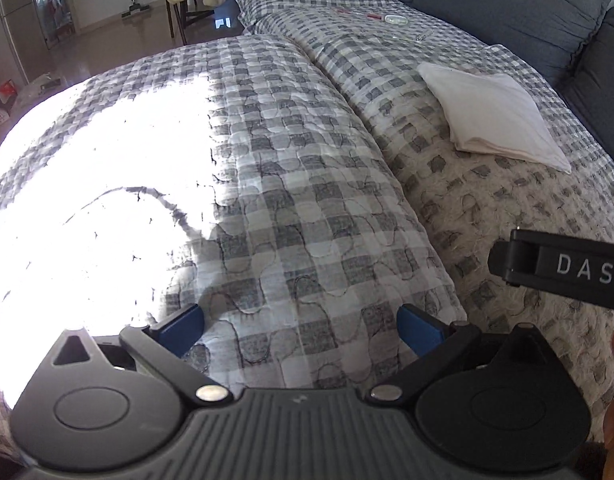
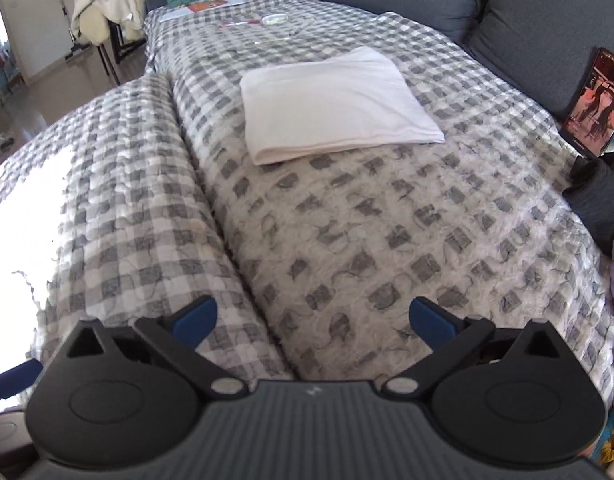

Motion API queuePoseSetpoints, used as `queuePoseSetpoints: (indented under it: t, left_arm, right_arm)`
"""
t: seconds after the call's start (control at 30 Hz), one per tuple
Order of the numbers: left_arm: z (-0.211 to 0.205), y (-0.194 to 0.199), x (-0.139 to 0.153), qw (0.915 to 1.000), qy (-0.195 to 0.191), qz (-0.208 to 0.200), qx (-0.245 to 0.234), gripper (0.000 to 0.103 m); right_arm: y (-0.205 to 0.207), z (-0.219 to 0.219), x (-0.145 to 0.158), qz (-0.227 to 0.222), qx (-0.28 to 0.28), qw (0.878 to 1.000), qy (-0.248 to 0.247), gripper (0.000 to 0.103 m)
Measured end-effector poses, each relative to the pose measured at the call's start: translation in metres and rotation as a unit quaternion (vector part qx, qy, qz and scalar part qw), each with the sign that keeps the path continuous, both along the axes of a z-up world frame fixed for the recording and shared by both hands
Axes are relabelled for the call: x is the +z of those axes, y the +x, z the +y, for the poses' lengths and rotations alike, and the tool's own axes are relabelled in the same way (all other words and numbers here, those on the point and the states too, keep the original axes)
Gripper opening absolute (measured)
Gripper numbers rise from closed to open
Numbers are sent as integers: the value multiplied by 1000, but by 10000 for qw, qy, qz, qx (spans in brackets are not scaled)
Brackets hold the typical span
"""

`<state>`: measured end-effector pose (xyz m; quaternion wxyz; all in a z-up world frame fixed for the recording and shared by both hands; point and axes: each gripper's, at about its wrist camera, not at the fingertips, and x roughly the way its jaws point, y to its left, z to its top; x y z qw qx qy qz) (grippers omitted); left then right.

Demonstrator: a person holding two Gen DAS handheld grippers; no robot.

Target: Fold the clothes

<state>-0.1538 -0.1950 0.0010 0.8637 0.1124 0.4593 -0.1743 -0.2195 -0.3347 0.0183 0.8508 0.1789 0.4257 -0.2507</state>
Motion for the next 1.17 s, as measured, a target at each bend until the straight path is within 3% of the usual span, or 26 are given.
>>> queuePoseSetpoints:
  t: [0.33,1.17]
  left_arm:
    - [-7,3,-3,9997,248,76,21,103]
    - [-1,15,-4,9996,283,89,15,103]
  right_arm:
    - [3,-4,-4,81,-71,9999,126,102]
    - [10,-6,-11,287,33,9992,265,102]
